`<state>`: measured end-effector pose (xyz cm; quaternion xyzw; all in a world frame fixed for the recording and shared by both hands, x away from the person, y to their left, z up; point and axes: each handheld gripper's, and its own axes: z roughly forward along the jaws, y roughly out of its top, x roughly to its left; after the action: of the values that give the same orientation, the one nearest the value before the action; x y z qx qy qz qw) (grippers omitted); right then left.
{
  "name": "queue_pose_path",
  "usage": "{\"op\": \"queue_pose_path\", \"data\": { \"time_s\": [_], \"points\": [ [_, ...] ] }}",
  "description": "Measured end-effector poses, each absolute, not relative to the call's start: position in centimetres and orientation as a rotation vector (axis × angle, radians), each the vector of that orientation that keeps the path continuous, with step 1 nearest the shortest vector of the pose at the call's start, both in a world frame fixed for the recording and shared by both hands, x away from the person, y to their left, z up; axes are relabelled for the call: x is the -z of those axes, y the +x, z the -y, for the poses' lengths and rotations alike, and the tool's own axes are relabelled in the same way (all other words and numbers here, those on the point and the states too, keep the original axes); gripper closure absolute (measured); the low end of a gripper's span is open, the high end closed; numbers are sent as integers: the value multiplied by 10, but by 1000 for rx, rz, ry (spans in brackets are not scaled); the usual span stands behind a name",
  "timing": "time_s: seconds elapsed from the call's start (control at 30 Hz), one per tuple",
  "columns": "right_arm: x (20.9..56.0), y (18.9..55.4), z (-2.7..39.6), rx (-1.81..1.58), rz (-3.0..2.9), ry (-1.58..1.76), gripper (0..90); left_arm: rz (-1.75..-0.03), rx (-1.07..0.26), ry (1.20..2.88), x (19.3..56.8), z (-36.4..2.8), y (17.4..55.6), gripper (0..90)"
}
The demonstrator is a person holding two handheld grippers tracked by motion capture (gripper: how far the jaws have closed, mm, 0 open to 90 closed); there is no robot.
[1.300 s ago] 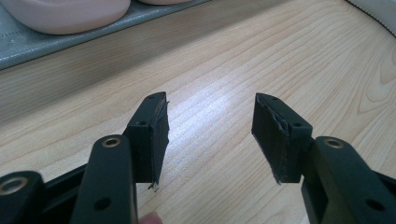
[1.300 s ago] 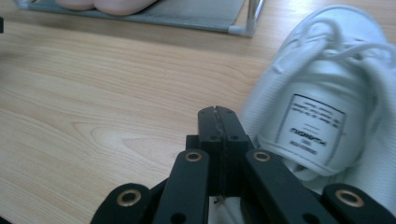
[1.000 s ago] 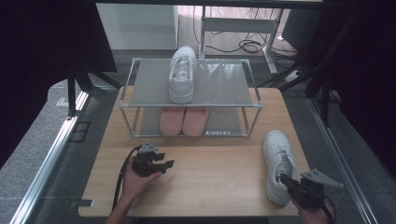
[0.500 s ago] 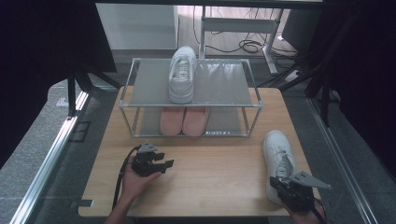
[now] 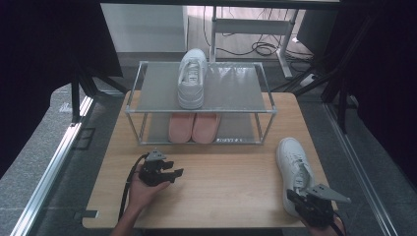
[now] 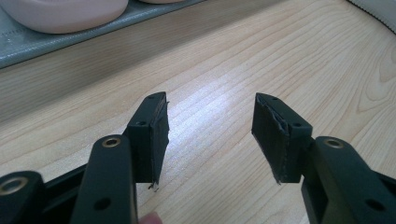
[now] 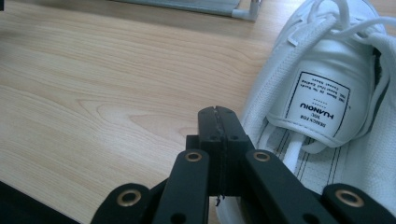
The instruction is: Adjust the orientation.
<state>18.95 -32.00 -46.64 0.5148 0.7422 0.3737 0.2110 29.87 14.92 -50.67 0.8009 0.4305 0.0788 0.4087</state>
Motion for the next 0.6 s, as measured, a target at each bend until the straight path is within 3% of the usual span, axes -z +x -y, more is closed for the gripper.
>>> {"op": "queue_pose_path", "data": {
  "time_s": [0.6],
  "points": [
    [471,191,351,-1016,-2026,1492,900,-1085,-196,2022,507,-149,299,465]
  ]
}}
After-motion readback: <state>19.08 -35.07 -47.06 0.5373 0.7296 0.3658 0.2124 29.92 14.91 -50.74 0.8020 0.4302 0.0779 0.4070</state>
